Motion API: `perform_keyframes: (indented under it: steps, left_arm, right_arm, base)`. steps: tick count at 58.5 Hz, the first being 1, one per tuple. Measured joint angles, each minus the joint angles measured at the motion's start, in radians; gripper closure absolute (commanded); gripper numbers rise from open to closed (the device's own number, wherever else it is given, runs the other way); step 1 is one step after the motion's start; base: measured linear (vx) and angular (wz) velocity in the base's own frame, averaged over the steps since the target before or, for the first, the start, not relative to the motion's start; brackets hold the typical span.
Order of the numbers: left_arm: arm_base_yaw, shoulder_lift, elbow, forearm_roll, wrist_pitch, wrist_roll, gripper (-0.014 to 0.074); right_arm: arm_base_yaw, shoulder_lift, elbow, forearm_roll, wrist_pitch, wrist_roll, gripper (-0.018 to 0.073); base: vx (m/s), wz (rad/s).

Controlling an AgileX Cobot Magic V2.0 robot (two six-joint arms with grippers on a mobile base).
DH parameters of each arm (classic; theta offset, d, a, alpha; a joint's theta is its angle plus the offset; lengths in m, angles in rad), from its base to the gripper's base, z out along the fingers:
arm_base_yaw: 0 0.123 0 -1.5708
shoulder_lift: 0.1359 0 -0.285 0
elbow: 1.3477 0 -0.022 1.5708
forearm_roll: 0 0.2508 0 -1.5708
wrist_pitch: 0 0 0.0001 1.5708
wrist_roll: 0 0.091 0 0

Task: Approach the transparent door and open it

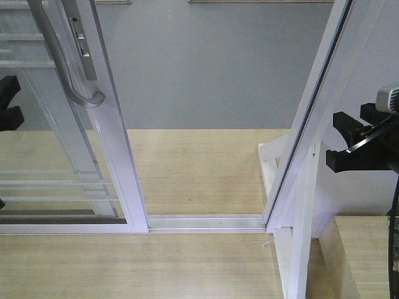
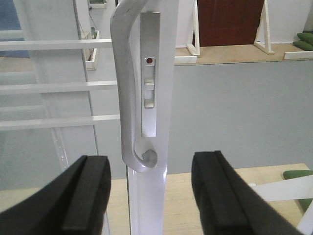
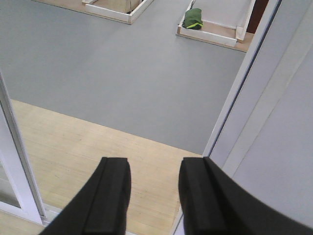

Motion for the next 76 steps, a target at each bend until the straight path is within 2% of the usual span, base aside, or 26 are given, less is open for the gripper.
perform_keyframes:
  steps: [10,18,27,31,40,51,59,69,76]
  left_arm:
    - [0.0,-0.121,0.01,0.0,0.12,-0.001,0.0115]
    - [0.0,-0.159,0.01,0.002,0.14,-0.001,0.012]
    - [0.0,-0.177,0.018,0.013,0.158,0.001,0.0182]
    - [0.0,-0.24,0.064,0.014,0.161,0.002,0.0274]
    - [0.0,-0.475,0.221,0.014,0.155,0.007,0.0602]
    - [0.024,-0.726,0.413,0.014,0.155,0.069,0.0603]
    - [0.037,-0.864,0.524,0.003,0.15,0.08,0.0602]
    - [0.038,-0.894,0.576,-0.088,0.129,0.081,0.0602]
    - [0.038,-0.894,0.576,-0.106,0.178,0.081,0.0602]
  right_arm:
    - [0.0,0.0,0.0,0.0,0.005,0.0,0.0223]
    - [0.0,0.0,0.0,0.0,0.005,0.0,0.0223]
    - [0.0,0.0,0.0,0.0,0.006,0.0,0.0223]
    - [0.0,0.0,0.0,0.0,0.007,0.0,0.0223]
    - [0.0,0.0,0.0,0.0,0.011,0.0,0.0223]
    - [0.0,0.0,0.0,0.0,0.013,0.0,0.0223]
    - [0.0,0.0,0.0,0.0,0.013,0.0,0.0223]
    - [0.0,0.0,0.0,0.0,0.015,0.0,0.0223]
    - [0.0,0.0,0.0,0.0,0.016,0.0,0.0223]
  base:
    - [0.0,0.0]
    - [0.0,0.0]
    - [0.0,0.0]
    - [0.0,0.0]
    - [0.0,0.0]
    - [0.0,0.0]
    - [0.0,0.0]
    - [0.0,0.0]
    - [0.0,0.0]
